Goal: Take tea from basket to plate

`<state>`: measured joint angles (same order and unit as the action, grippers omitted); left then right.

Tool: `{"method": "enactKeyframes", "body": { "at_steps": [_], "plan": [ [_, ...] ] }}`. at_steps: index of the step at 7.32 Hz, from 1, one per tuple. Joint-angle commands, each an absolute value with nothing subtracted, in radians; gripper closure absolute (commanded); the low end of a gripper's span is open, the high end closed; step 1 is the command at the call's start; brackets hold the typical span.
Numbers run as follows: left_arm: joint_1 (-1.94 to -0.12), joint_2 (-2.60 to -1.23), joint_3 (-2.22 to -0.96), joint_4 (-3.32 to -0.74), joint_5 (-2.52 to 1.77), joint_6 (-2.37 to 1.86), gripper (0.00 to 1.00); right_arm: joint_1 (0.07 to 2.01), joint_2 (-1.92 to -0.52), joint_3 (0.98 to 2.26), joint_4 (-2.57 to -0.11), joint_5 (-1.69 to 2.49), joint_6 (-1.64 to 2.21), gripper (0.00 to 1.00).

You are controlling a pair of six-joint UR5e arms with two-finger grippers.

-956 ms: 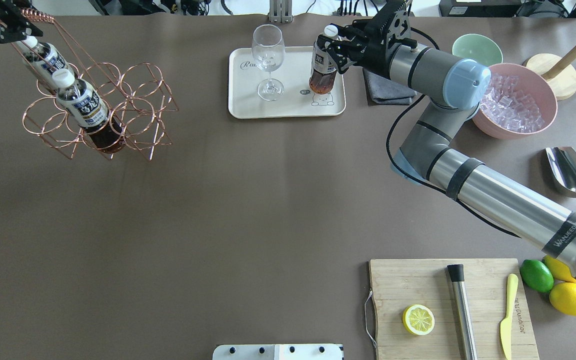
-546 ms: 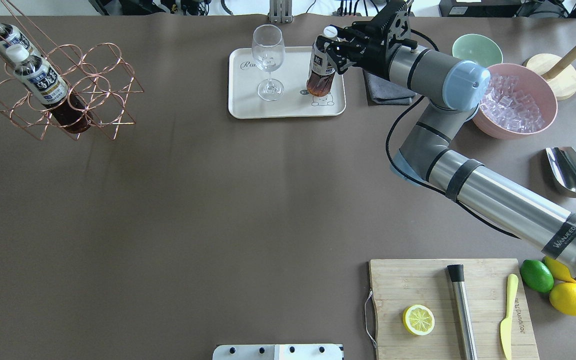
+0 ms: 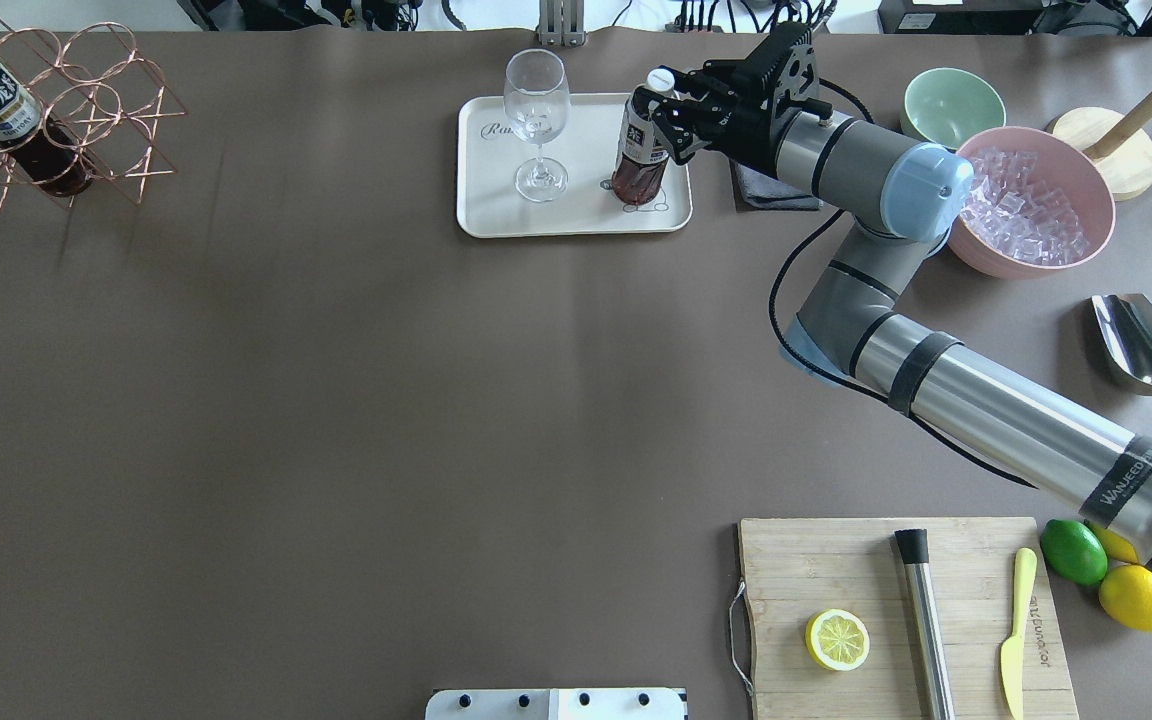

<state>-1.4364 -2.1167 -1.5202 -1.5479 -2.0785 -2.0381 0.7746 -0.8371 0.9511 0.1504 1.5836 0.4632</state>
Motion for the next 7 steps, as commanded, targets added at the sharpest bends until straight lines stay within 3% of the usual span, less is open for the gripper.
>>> {"method": "enactKeyframes", "body": {
  "at_steps": [1, 4, 6, 7],
  "plan": [
    [-1.489, -2.118, -1.317, -1.750, -2.077, -2.002, 1.00, 0.773, -0.825, 0.956, 0.141, 1.586, 0.468, 0.01],
    [-1.493, -2.115, -1.240, -1.830, -2.066, -1.970, 1.00, 0.784, -0.833, 0.979, 0.130, 1.614, 0.469, 0.00],
    [-1.488, -2.099, -1.241, -1.842, -2.066, -1.959, 0.13, 0.824, -0.844, 1.105, -0.020, 1.716, 0.468, 0.00],
    [-1.488, -2.097, -1.243, -1.845, -2.065, -1.959, 0.02, 0.857, -0.845, 1.167, -0.119, 1.786, 0.469, 0.00]
  ]
}}
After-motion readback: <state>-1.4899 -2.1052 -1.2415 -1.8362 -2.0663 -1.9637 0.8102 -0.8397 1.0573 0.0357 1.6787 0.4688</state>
